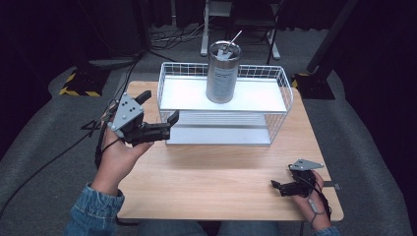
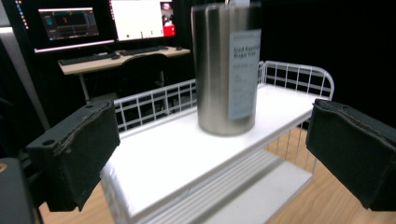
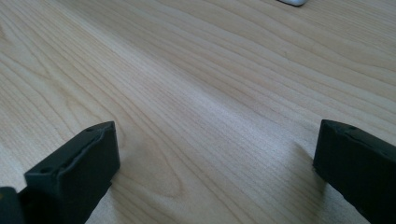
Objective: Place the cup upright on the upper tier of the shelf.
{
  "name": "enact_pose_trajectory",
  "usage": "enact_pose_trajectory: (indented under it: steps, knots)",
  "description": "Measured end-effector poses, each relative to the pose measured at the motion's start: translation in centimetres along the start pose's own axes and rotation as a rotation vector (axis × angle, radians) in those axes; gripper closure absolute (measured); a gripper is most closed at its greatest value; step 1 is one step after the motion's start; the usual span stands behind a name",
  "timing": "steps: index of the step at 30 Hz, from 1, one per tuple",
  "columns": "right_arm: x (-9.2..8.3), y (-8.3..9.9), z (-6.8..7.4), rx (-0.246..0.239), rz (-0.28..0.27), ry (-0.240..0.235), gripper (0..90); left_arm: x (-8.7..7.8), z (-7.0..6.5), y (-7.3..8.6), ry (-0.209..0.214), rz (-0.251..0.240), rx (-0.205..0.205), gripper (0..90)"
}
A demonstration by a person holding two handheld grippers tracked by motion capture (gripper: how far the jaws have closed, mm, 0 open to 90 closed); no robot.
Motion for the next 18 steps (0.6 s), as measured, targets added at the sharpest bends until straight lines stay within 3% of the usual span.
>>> enact_pose_trajectory:
  steps: [8,17,18]
  knots:
    - [0.0,0.0,0.0,0.0,-0.001,0.001,0.5,-2.6,1.0,2.7,0.01,0.021,-0.031,3.6]
    - [0.0,0.0,0.0,0.0,-0.002,0.001,0.5,-5.7,1.5,7.5,0.007,0.074,-0.047,4.9]
    - [0.0,0.0,0.0,0.0,-0.002,0.001,0.5,-5.7,1.5,7.5,0.007,0.074,-0.047,5.3]
Point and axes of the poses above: each handheld gripper's, and its own axes: x roughly forward along the jaws, y roughly out of its underside, z roughly to its left, the point moved 6 cm from there along x, roughly forward along the jaws, and after that the axes turned 13 degrees about -z, right-handed, at the moved point
